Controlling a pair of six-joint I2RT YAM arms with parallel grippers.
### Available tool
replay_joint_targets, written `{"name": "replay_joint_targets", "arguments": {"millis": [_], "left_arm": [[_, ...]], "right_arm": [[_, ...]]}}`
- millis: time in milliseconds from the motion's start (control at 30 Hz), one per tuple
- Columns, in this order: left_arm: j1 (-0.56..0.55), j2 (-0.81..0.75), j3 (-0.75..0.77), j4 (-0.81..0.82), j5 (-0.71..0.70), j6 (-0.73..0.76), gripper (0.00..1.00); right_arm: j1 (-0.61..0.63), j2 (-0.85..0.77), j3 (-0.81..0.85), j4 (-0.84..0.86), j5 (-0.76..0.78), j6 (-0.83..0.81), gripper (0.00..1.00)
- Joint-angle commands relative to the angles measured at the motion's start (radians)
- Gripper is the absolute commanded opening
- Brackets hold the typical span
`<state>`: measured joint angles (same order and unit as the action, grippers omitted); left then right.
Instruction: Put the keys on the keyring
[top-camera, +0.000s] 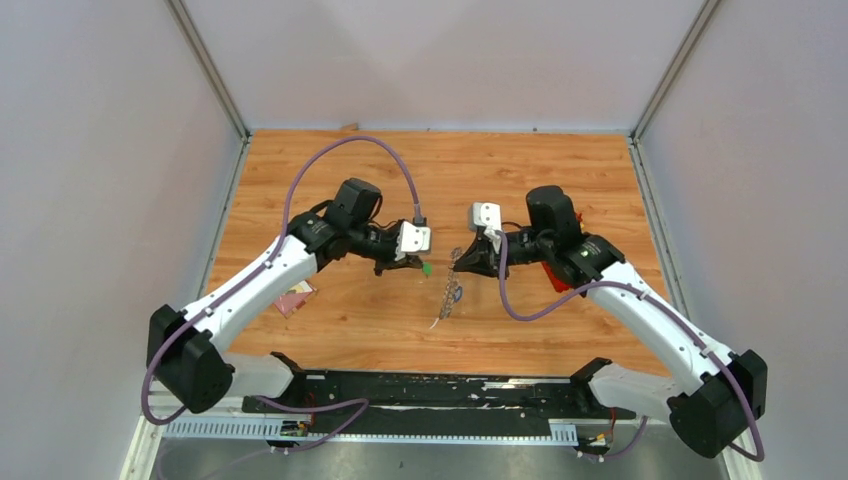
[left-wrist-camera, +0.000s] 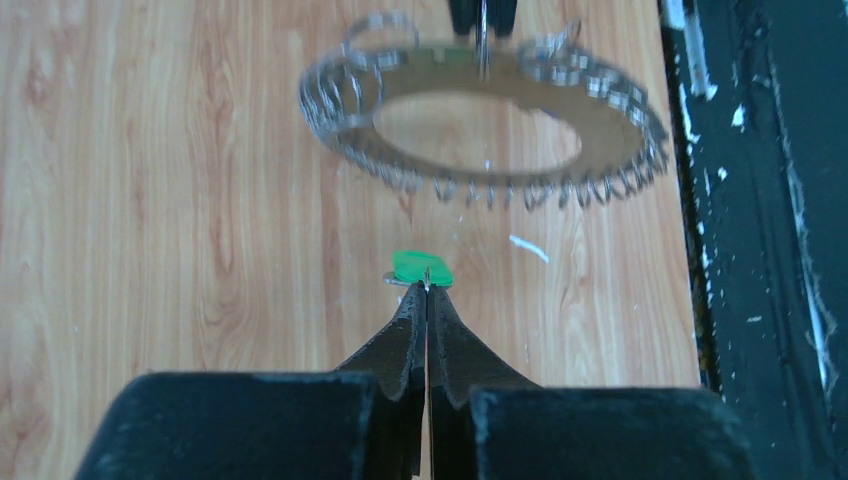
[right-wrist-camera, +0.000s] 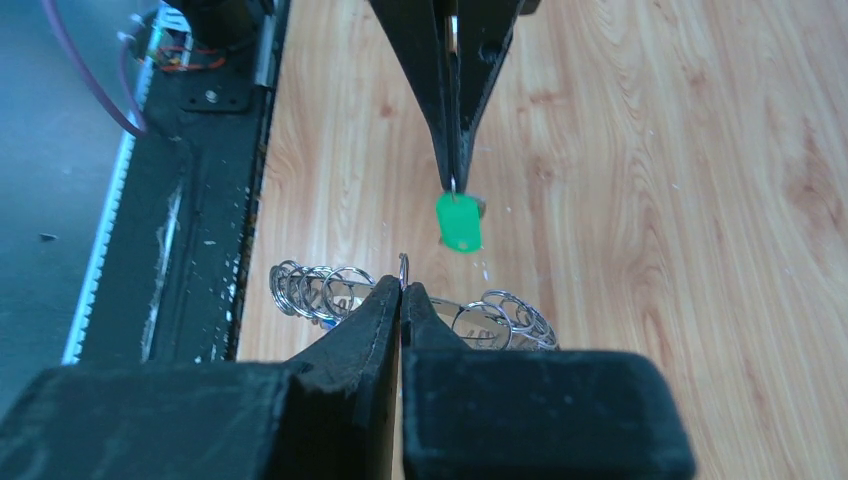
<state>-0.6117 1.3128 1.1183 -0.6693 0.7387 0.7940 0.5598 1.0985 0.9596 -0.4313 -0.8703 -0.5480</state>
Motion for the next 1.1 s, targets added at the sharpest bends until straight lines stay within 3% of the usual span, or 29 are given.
{"name": "replay_joint_targets", "arguments": {"millis": [0,700,1067], "left_arm": [[-0.043,-0.073,0.018,0.125,0.01,-0.15,0.0],[-0.2,-0.212,-0.046,0.192,-0.146,-0.073,0.0],[-0.215,-0.235,-0.016,0.141,-0.209,-0.125,0.0]], "right_arm": [[0.025,0.05,0.09,0.075,-0.083,0.086,0.0],[0.07,0.107,0.061,0.101,-0.125,0.108,0.0],[0.102,0.127,0.074,0.072,0.02,0.062,0.0]]}}
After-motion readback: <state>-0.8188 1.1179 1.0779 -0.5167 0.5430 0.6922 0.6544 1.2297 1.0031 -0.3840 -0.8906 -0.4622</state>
